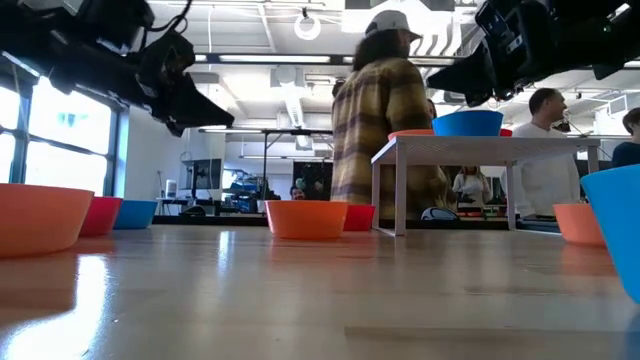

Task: Pick & Place Mini bowls
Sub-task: Stack the red bowl on the red bowl on the shelf

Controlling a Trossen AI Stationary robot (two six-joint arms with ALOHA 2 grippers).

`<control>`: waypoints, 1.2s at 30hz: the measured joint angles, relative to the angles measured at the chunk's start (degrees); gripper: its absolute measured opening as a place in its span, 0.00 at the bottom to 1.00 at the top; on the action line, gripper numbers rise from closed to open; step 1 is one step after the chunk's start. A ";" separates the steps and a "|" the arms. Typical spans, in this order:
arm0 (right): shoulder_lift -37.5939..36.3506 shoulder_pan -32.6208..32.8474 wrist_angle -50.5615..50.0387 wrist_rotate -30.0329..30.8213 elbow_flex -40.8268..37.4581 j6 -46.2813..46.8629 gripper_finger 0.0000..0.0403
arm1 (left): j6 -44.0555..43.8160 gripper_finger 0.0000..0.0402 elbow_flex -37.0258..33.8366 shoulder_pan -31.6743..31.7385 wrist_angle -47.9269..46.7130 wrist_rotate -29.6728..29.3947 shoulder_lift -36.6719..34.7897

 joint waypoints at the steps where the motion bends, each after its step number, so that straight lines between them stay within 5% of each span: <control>1: 0.00 -0.02 0.08 0.00 -0.02 -0.21 0.00 | 0.49 0.00 1.43 0.00 -3.44 0.00 -0.03; 12: 0.02 -0.02 0.87 -0.26 -0.02 -2.57 0.00 | -1.84 0.01 16.63 -0.02 -41.71 -1.50 -0.01; 21: 0.02 -0.02 0.32 -0.26 -0.02 -3.88 0.00 | -12.65 0.26 21.37 -0.11 -63.86 -1.39 0.08; 27: 0.02 -0.02 -0.92 -0.26 -0.02 -3.88 0.01 | -20.13 0.40 21.90 -2.01 -72.88 -0.30 0.27; 36: 0.04 -0.02 -1.11 -0.26 -0.02 -5.41 0.00 | -34.92 0.41 21.90 -9.72 -80.23 -4.59 4.72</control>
